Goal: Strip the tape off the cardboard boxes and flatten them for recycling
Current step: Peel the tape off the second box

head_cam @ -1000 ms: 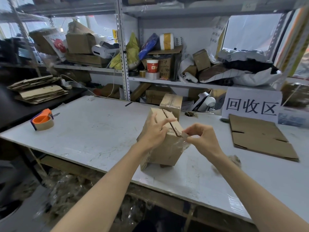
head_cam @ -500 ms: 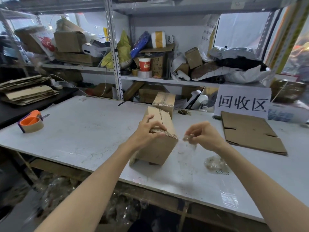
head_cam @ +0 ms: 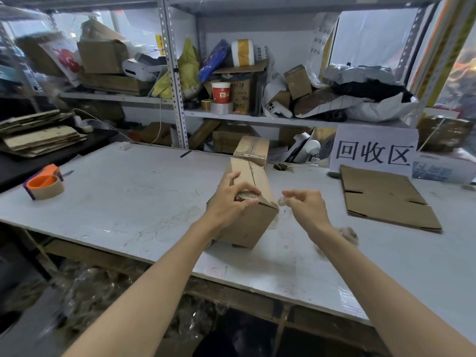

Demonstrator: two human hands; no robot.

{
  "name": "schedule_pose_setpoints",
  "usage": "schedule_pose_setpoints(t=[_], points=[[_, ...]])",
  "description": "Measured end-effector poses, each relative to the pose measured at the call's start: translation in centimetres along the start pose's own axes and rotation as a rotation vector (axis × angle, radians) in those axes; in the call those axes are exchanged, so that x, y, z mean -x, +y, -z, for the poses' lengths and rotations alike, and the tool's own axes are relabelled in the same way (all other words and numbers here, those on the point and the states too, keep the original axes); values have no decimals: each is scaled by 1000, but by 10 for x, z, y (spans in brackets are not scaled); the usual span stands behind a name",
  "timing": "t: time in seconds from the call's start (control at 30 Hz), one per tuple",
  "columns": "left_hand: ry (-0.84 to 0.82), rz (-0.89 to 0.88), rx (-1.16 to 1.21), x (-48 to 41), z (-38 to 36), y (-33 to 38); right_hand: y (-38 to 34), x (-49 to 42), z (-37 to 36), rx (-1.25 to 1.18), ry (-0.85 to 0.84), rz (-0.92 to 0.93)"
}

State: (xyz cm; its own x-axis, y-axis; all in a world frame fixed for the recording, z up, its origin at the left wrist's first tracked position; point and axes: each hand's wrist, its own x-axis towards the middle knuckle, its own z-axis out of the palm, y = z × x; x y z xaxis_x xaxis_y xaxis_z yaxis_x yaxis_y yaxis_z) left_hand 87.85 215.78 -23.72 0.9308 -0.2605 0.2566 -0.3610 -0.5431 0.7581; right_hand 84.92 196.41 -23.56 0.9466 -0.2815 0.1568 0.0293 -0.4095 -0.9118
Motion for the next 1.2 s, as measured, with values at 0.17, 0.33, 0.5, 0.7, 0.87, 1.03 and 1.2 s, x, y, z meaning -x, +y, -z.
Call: schedule_pose_setpoints(t=[0.17, 0.33, 0.5, 0.7, 0.87, 1.03, 1.2], points=[[16, -2, 29, 1, -1, -2, 2, -4, 7, -94, -49, -114], [60, 4, 127, 3, 2, 0, 2, 1, 11, -244, -155, -119], [161, 9, 191, 7, 13, 3, -13, 4, 5, -153, -292, 172], [172, 32, 190, 13, 24, 1, -20, 8, -17, -152, -131, 291], [307, 34, 157, 9, 24, -4, -24, 3, -9, -145, -250, 307], [355, 22, 107, 3, 18, -3, -17, 0, 5, -178, -265, 209], [422, 75, 142, -4, 35, -10, 18, -7, 50, 23, -14, 85]])
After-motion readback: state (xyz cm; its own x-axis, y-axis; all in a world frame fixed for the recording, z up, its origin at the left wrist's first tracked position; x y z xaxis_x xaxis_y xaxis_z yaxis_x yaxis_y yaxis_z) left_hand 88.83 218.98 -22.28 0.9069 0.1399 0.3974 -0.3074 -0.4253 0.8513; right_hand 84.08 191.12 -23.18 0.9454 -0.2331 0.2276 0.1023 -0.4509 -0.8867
